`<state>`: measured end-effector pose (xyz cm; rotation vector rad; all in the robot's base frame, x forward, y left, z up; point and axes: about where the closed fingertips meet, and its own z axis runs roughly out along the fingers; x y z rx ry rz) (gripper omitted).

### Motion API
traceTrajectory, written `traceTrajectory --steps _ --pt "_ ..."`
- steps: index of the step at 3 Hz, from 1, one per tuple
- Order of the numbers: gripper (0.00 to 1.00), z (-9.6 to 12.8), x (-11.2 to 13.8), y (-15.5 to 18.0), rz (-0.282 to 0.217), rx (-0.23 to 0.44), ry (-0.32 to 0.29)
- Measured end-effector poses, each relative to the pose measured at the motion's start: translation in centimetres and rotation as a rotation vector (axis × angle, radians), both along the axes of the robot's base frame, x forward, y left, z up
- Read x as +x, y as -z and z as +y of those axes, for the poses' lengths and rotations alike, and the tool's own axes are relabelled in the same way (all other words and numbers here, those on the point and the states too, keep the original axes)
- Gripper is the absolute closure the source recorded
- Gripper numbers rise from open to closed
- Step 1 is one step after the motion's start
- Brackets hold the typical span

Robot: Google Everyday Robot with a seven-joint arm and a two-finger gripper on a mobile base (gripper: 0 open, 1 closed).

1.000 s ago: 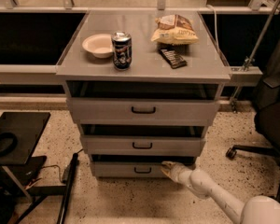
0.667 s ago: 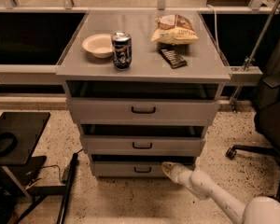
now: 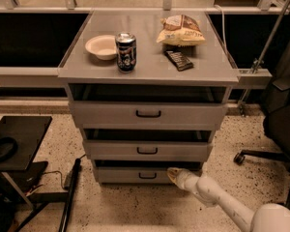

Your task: Open bottom drawer

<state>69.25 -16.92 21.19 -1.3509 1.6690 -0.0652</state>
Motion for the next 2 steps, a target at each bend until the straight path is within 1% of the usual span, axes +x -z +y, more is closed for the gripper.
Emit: traceTrajectory --steps 2 --pt "0.11 0.01 0.0 0.0 0.0 0.0 0.0"
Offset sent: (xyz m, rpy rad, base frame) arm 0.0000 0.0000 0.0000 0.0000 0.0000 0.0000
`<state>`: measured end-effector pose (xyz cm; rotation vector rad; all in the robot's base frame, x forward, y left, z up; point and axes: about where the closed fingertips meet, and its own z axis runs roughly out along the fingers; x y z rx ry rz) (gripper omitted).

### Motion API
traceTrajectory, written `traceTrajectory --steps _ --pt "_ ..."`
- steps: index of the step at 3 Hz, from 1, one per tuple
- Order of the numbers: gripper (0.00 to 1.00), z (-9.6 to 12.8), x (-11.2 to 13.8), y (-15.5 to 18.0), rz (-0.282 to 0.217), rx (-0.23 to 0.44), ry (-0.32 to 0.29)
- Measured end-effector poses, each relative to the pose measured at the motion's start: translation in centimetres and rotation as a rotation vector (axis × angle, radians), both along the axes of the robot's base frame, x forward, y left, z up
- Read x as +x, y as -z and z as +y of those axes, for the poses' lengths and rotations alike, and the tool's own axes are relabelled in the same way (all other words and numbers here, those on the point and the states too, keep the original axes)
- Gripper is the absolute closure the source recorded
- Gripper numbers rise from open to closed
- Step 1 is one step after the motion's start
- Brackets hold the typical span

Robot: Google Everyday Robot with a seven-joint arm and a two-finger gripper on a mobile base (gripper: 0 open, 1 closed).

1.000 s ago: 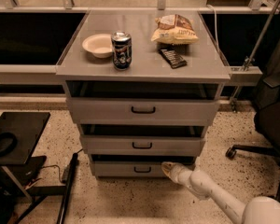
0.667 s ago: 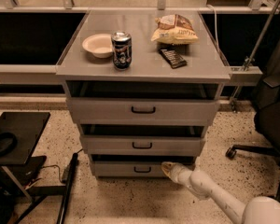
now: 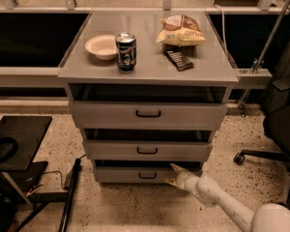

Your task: Open bottom drawer

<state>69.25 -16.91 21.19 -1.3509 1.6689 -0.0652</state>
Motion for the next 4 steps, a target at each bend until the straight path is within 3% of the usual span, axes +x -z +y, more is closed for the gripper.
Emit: traceTrajectory --steps 1,2,3,4 --pt "0.0 0.0 0.0 0.0 0.0 0.0 0.0" --pt "0.0 0.0 0.0 0.0 0.0 0.0 0.0" --pt "0.0 -0.9 1.1 0.4 0.029 -0.053 0.021" --pt "0.0 -3.7 2.9 1.2 0.071 -0.098 0.084"
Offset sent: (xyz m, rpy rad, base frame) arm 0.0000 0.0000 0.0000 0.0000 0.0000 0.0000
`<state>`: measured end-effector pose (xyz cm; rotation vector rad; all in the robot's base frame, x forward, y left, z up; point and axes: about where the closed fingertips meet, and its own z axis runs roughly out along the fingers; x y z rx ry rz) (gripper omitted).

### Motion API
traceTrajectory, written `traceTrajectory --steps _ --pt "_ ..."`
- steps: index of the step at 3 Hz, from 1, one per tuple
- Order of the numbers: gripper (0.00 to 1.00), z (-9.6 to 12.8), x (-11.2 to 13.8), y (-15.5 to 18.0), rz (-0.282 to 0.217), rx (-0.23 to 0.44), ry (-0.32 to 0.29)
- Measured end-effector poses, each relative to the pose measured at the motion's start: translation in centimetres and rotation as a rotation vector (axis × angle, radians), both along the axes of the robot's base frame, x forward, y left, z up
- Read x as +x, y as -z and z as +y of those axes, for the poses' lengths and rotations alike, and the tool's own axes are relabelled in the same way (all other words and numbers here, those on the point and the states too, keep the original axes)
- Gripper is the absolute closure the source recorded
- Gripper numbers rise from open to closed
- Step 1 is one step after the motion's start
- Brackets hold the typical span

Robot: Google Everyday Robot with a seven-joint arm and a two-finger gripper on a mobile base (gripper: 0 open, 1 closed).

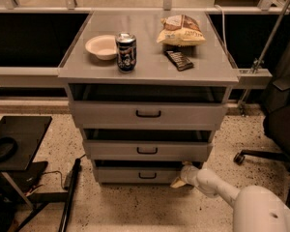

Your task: Open bottom drawer

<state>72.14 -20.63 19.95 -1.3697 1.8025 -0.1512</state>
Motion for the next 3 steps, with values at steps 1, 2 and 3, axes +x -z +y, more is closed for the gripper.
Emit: traceTrajectory --steps 1,2,3 --pt "0.0 -0.54 -0.2 0.45 0.011 -0.012 0.002" --pt "0.19 -0.51 -0.2 0.45 0.01 -0.011 0.002" --pt "0.42 -0.51 -0.2 0.45 0.01 -0.011 0.002"
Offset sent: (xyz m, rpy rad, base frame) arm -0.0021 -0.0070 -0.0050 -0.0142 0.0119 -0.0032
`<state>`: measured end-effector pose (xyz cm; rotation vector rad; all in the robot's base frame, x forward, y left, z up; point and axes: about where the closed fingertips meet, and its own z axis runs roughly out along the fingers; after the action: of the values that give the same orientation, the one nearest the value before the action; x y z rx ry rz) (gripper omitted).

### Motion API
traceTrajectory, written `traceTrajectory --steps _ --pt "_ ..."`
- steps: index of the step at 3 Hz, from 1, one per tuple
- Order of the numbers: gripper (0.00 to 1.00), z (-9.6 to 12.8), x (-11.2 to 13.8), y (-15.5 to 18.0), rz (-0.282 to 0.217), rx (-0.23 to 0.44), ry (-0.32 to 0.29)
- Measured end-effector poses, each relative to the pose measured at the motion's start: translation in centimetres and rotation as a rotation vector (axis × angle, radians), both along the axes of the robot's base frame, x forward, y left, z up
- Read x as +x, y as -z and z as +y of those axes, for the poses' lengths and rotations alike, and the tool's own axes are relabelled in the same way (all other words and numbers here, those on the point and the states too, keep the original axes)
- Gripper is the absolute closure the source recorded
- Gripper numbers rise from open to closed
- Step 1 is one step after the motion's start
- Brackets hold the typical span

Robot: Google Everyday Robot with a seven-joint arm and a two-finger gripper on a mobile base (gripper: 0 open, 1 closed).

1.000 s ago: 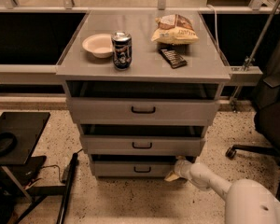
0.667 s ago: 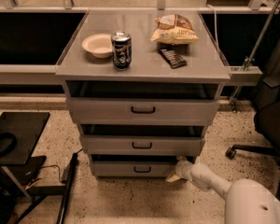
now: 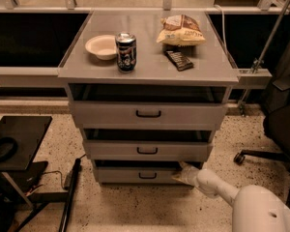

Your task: Open bottom drawer

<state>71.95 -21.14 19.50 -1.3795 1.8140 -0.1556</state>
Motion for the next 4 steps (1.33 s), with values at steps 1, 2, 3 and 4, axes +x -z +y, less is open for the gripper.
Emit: traceTrajectory --steps 1,2,3,4 --pt "0.64 0.0 0.0 0.0 0.0 0.0 0.0" --pt "0.89 0.0 0.0 0.0 0.0 0.0 0.0" --pt "1.0 0.0 0.0 0.0 0.0 0.0 0.0" --pt "1.0 -0.1 -1.5 0.0 -0.023 0.044 -0.003"
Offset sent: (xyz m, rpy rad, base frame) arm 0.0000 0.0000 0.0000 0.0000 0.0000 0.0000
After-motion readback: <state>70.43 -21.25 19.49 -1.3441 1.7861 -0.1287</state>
